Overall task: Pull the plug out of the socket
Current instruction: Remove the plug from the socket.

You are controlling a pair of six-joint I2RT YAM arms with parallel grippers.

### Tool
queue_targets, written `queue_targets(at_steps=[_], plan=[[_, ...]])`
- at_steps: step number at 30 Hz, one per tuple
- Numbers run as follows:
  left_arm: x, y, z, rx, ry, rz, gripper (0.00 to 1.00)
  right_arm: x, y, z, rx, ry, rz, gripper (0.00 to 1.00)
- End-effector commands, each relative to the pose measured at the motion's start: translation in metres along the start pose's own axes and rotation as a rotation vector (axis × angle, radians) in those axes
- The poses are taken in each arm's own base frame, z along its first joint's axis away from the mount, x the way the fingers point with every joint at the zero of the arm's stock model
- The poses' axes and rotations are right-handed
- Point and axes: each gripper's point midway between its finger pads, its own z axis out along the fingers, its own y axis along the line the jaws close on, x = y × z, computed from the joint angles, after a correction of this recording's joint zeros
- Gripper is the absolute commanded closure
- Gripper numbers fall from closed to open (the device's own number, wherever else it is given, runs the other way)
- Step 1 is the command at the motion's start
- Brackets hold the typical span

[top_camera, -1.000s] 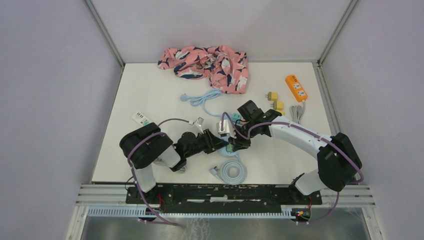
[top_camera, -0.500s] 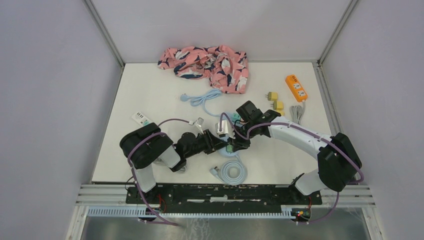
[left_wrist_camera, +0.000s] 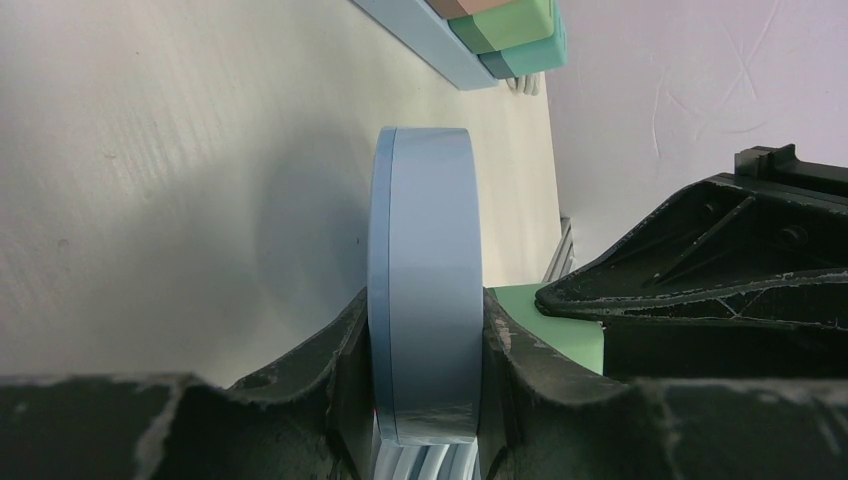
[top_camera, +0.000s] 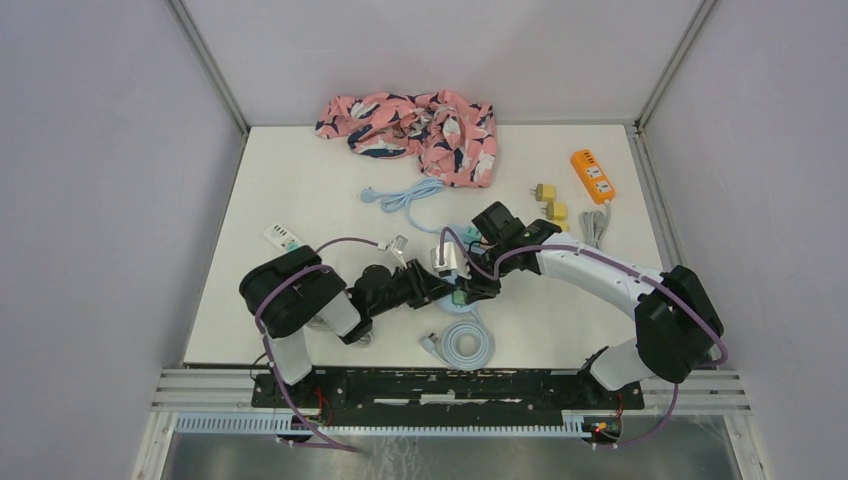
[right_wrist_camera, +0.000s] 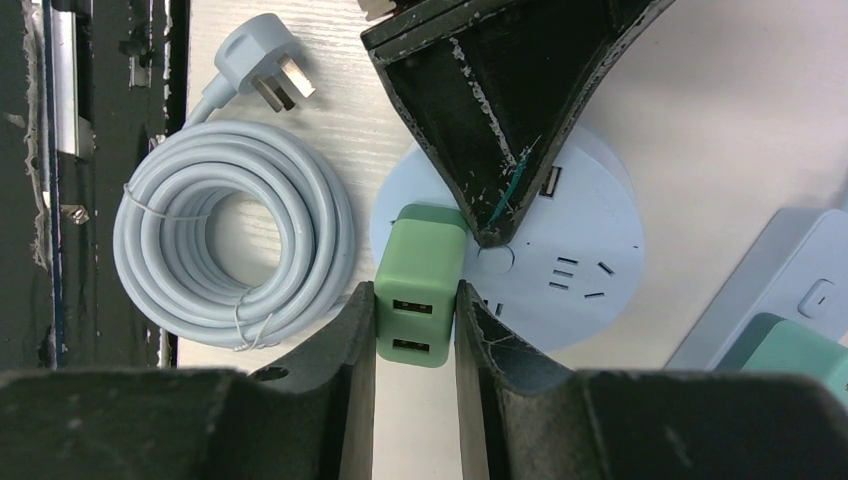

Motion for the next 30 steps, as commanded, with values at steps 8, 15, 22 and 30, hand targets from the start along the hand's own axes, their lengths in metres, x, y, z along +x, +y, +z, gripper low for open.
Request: queue_targets(at_steps=[8,15,22,30], plan=[[-0.023,-0.016,-0.001,0.050,-0.100,0.057,0.97,-0.002,-0.023,-0.013,0.093,0.029,0.057,1.00],[-0.023,-0.016,-0.001,0.048,-0.101,0.057,0.97,-0.023,0.051,-0.010,-0.274,-0.143,-0.095,1.00],[-0.024,-0.014,-0.001,0.043,-0.107,0.060,0.97,0.004,-0.027,-0.003,0.110,0.051,0.061,1.00],[-0.026,-0.009,-0.004,0.021,-0.128,0.051,0.97,0.008,-0.033,-0.016,0.129,0.049,0.074,1.00]])
